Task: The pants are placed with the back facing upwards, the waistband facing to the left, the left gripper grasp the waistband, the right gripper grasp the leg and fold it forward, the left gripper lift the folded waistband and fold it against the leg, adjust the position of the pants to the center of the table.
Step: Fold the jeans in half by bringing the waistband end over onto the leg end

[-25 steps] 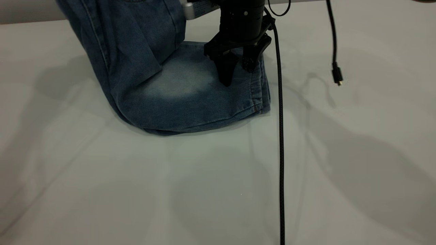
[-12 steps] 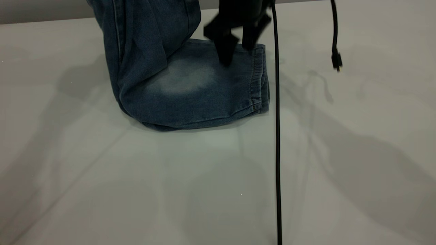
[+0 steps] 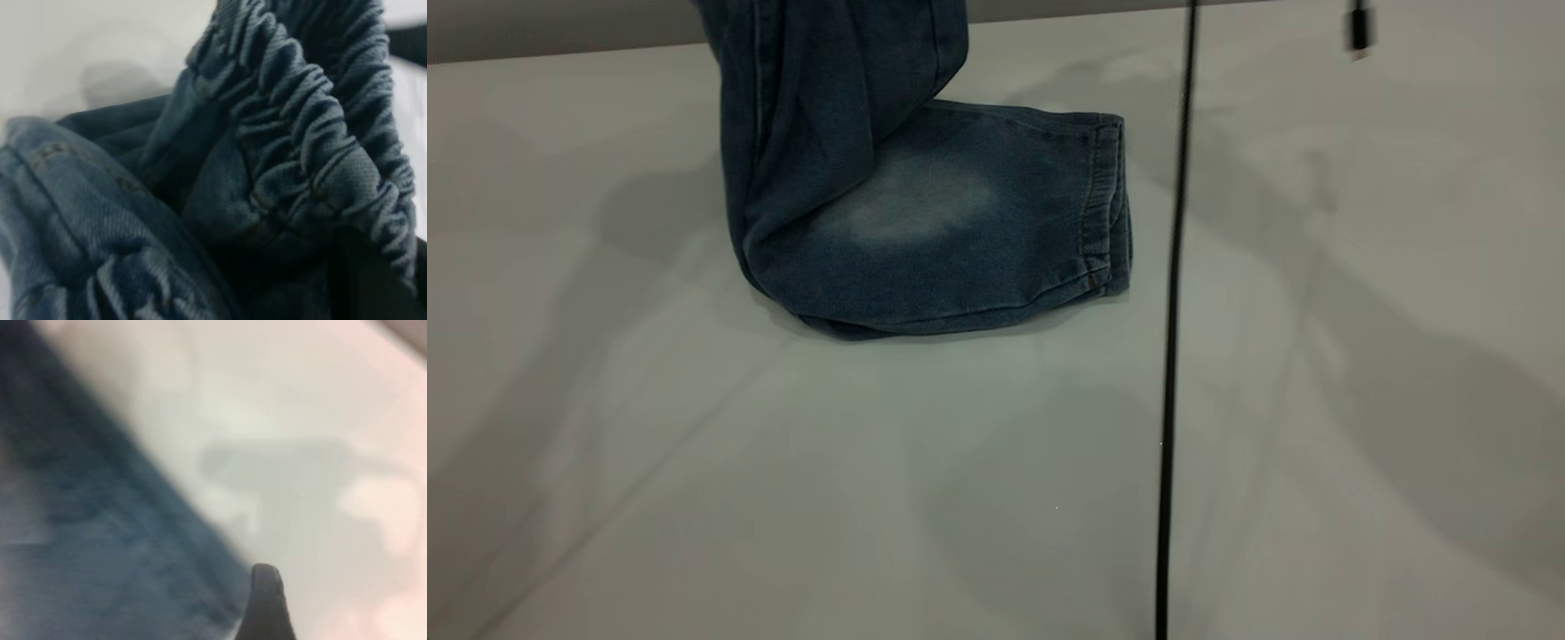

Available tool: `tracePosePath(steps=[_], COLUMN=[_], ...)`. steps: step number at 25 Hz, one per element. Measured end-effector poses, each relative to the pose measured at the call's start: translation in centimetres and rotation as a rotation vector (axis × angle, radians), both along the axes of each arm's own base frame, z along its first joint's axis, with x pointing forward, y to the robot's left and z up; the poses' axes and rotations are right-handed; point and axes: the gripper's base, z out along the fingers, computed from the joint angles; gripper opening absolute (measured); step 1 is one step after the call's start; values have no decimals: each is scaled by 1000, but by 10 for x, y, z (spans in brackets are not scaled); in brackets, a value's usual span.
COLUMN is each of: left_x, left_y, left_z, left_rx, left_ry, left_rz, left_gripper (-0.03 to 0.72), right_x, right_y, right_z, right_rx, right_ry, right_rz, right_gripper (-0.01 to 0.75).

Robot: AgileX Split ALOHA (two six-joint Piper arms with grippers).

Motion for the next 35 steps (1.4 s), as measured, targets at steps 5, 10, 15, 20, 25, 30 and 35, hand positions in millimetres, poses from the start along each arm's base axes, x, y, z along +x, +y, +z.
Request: tracePosePath(steps=[5,10,15,20,25,30,35], left_x=[-6,-13,-18,-21,-26,-30,-29], left_y=[-21,-56,-91,-121,-140,-153,-155], left_z=[-2,-14,-32,-54,-82,-102,-103], left_rx=[5,11,17,18,35,4,-10], left_ry=[-7,-1,-10,-23,15,31,11], left_rz=[-66,-142,-190,-215,-263,-339,-343], left_gripper=[83,83,82,82,82,83,84], right_x=[17,24,27,27,27,27,27], right_y=[-60,-106,-123,-126,-126,-126,-125], right_z=[19,32,33,32,32,32,32], right_rx=[19,35,39,44,44,45,49], right_ry=[-29,-52,-52,-50,-50,-50,-49], right_rz=[-137,-230,-266,-271,-271,-271,-270], right_gripper=[461,461,461,461,461,461,461])
